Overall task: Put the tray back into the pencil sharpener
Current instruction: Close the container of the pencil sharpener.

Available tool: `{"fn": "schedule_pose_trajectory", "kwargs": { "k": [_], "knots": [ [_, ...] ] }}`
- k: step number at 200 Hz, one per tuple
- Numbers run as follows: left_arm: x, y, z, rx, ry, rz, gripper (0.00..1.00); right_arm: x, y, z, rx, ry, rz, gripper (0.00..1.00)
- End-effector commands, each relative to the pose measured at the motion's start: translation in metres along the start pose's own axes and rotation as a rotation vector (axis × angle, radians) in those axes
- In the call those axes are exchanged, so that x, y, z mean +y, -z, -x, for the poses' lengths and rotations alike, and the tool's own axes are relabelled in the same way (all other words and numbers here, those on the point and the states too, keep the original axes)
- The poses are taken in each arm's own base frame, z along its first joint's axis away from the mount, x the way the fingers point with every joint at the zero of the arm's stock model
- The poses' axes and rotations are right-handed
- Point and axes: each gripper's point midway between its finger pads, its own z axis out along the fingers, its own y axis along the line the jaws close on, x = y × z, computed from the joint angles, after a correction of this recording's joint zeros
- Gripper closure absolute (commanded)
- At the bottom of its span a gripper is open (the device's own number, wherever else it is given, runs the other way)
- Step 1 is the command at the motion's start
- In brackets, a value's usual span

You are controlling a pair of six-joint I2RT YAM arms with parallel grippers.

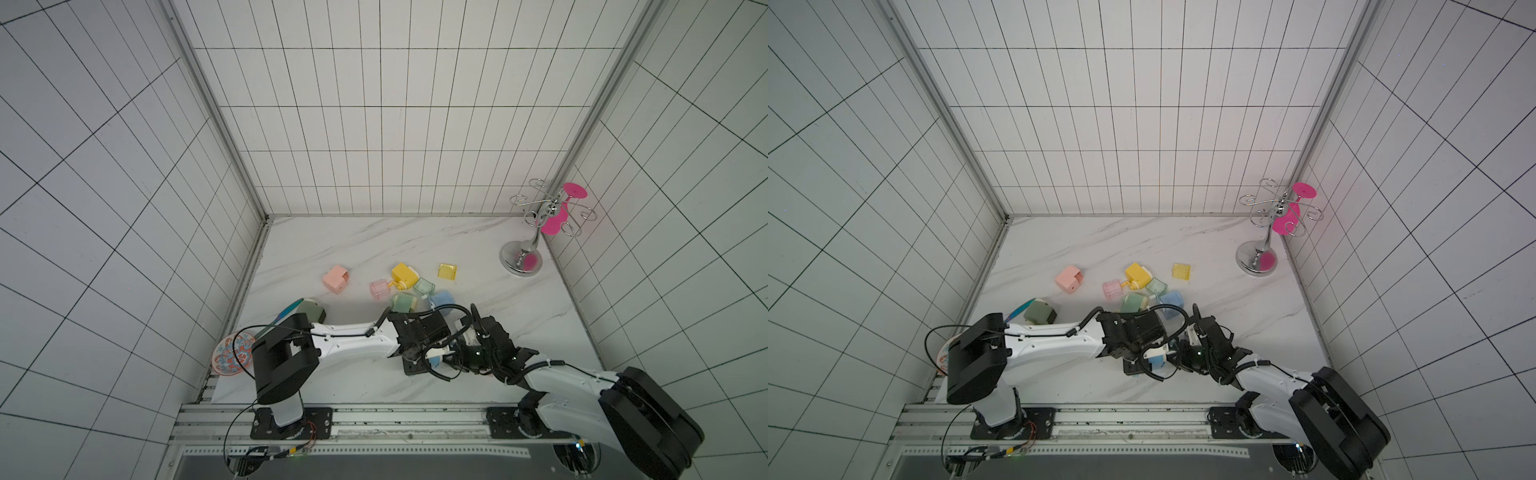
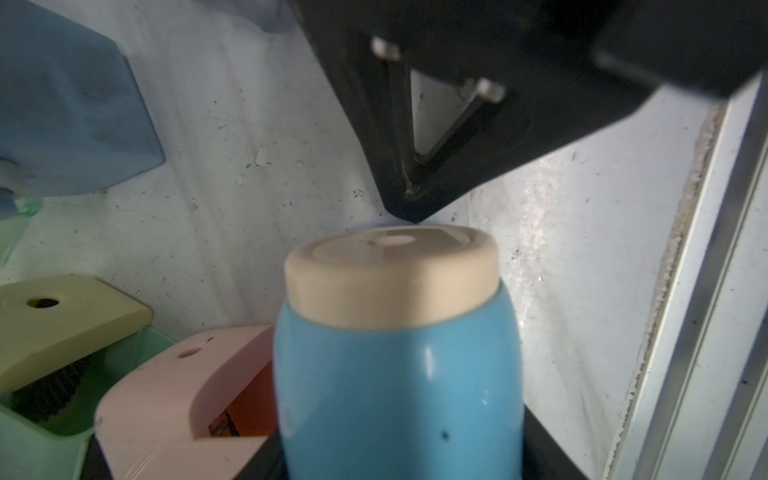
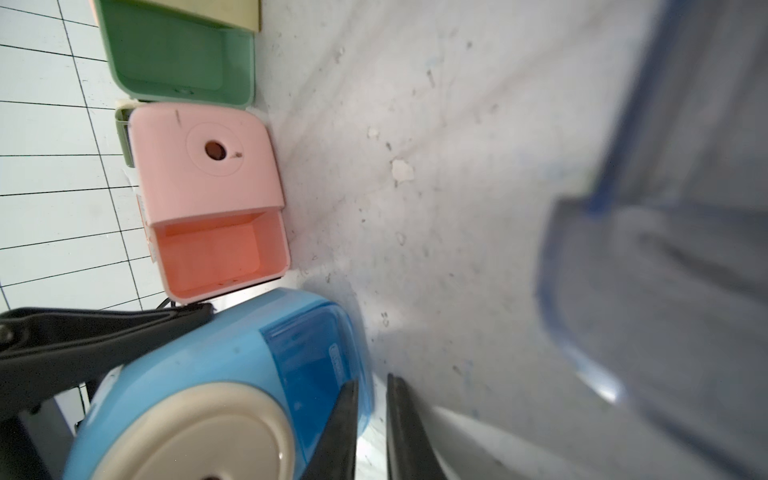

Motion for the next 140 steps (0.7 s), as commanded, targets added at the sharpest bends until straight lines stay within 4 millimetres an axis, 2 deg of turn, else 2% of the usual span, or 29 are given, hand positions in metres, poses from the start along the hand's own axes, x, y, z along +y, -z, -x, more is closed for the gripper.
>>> {"fn": "schedule_pose_trajectory", "kwargs": {
  "k": [1, 39, 64, 75, 90, 118, 140],
  "knots": [
    [-0.005, -0.02, -0.003, -0.003, -0.004, -0.023, 0.68, 0.027, -0.003, 0.007, -0.01, 0.016, 0.09, 0.83],
    [-0.005, -0.02, -0.005, 0.0, -0.001, -0.018, 0.68, 0.026, 0.002, 0.009, -0.035, 0.017, 0.076, 0.83],
    [-0.003, -0.019, -0.004, -0.008, 0.006, -0.012, 0.63, 0.025, 0.008, 0.01, -0.052, 0.027, 0.057, 0.82],
    [-0.002, -0.02, -0.003, -0.011, 0.01, -0.011, 0.59, 0.021, 0.01, 0.01, -0.057, 0.03, 0.03, 0.82],
    [0.0, -0.02, -0.002, -0.016, 0.018, -0.004, 0.47, 0.013, 0.011, 0.009, -0.06, 0.026, -0.004, 0.83],
    [0.0, -0.02, 0.002, -0.029, 0.022, -0.005, 0.36, 0.004, 0.009, 0.007, -0.048, -0.001, -0.039, 0.85],
    [0.0, -0.02, 0.004, -0.035, 0.024, -0.008, 0.28, 0.006, 0.007, 0.008, -0.044, 0.003, -0.027, 0.86]
  ]
}}
